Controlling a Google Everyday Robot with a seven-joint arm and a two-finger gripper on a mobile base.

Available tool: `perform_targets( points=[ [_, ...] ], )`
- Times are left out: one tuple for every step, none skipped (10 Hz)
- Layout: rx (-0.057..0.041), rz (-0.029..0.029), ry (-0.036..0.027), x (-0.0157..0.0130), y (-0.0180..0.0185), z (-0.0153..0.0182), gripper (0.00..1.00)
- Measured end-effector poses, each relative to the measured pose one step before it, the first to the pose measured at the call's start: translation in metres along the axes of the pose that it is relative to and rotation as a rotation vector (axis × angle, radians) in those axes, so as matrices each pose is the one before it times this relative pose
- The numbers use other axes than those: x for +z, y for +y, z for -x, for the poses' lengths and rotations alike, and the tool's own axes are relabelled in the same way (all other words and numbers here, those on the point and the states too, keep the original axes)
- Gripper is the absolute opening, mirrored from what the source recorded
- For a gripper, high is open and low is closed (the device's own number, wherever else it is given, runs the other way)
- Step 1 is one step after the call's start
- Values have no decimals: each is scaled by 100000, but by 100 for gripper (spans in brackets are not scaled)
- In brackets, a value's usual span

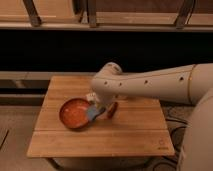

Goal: Place the white sponge in the ceramic bowl

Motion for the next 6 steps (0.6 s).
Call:
perform_targets(
  points=[
    [-4273, 1198, 658, 733, 1800, 284, 0],
    [-3932, 1515, 1620, 1483, 1554, 58, 0],
    [-4095, 1900, 1922, 1953, 1580, 96, 0],
    [-2884, 2237, 1794, 1986, 1047, 303, 0],
    [-1595, 1555, 1781, 1555, 550, 113, 0],
    [-414, 504, 701, 607, 105, 39, 4]
  ],
)
